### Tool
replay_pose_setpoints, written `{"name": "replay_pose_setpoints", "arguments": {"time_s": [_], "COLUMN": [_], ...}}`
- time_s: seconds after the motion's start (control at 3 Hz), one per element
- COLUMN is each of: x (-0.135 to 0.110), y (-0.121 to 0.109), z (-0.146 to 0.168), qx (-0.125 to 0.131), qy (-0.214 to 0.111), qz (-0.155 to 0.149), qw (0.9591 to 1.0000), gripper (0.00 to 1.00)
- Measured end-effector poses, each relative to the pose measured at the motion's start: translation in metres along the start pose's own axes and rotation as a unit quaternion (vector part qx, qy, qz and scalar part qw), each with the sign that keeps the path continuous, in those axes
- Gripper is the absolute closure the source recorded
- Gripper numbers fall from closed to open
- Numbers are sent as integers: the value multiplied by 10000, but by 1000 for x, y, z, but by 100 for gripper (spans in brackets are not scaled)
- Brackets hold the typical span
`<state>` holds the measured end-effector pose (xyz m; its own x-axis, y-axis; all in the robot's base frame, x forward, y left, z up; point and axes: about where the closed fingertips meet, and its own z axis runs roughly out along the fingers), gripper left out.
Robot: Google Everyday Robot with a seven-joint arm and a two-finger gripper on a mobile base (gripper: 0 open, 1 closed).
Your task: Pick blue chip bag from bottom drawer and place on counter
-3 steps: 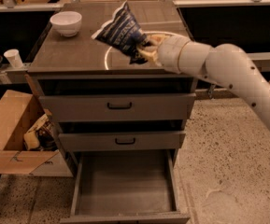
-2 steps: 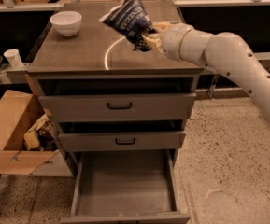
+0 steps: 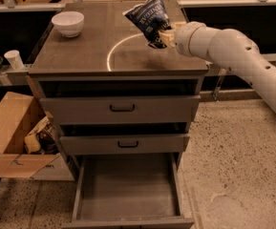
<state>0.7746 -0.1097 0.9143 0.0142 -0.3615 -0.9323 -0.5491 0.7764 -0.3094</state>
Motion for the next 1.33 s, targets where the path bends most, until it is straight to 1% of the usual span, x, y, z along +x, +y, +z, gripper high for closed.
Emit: {"name": "replay_pose_setpoints", "arguments": {"time_s": [0.33,0.67,1.33], "x": [16,24,26], "y": [-7,-10,-10], "z": [8,15,18], "qx": [11,-50,-81], "qy": [205,335,372], "qz": [270,431,476], "qw": [9994,9985,9981], "gripper": [81,50,4]}}
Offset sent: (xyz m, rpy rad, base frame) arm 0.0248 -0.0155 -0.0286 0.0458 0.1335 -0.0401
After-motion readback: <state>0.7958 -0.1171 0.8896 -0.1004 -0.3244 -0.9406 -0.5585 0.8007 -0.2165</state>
